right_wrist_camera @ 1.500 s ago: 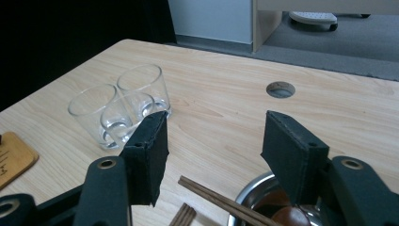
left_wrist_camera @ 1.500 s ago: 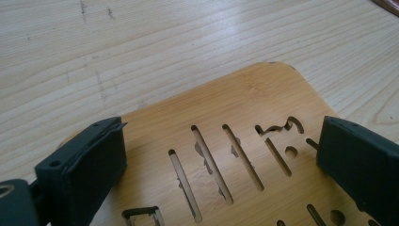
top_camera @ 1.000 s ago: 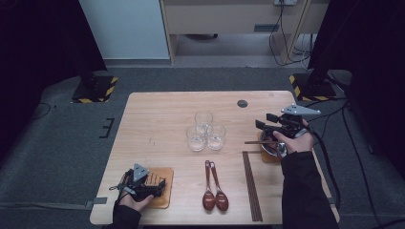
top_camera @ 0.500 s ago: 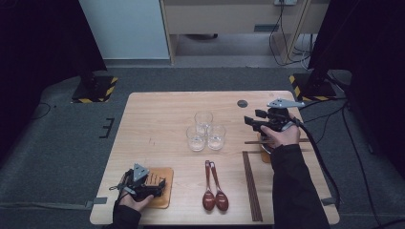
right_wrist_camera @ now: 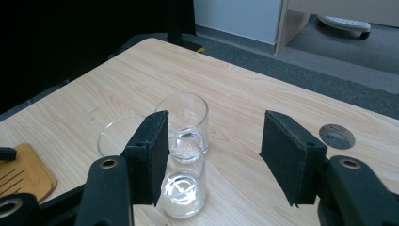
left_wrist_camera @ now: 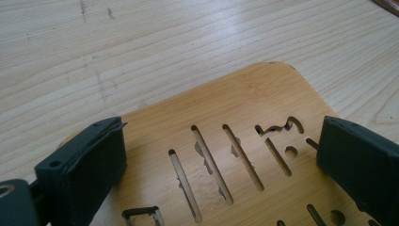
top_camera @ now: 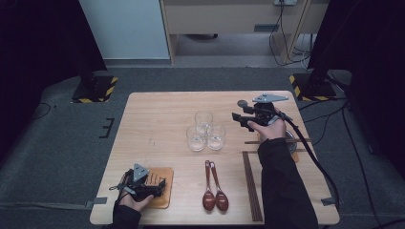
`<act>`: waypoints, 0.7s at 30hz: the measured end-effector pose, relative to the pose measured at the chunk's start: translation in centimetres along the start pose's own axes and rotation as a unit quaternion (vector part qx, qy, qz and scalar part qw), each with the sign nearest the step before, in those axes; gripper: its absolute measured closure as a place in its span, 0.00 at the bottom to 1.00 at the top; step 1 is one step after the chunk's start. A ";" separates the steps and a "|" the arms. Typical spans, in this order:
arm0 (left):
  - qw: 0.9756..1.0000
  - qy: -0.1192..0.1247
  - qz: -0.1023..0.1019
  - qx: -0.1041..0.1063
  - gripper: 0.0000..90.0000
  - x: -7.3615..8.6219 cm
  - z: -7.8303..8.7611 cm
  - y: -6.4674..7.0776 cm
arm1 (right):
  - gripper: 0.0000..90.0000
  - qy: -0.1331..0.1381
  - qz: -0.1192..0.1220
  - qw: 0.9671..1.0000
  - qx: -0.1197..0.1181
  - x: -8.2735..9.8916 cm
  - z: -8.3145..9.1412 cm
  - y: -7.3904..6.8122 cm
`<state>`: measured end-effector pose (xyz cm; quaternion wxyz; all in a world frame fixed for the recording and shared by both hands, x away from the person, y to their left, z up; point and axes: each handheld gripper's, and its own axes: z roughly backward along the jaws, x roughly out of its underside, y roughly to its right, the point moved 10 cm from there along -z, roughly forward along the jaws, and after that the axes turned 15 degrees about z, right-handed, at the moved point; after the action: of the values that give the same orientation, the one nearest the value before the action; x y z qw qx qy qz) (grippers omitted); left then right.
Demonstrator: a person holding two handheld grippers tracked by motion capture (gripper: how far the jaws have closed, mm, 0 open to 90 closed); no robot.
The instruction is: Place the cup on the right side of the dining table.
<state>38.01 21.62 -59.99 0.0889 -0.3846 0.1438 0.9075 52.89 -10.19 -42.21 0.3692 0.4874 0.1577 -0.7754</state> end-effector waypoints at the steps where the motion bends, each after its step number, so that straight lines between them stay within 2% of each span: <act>1: 1.000 0.000 0.000 0.000 0.01 0.0 0.0 0.0 | 0.47 0.000 0.001 1.000 0.000 -0.1 -0.1 0.0; 10: 1.000 0.000 0.000 0.000 0.01 0.0 0.0 0.0 | 0.46 0.004 0.002 1.000 -0.013 -1.3 -2.2 -0.7; 21: 1.000 0.000 0.000 0.000 0.01 0.0 0.0 0.0 | 0.47 -0.014 -0.001 1.000 -0.025 -0.1 -4.5 -1.5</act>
<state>38.01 21.62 -59.99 0.0890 -0.3846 0.1437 0.9075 54.70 -6.41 -44.44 0.3822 0.4673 0.1725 -0.7783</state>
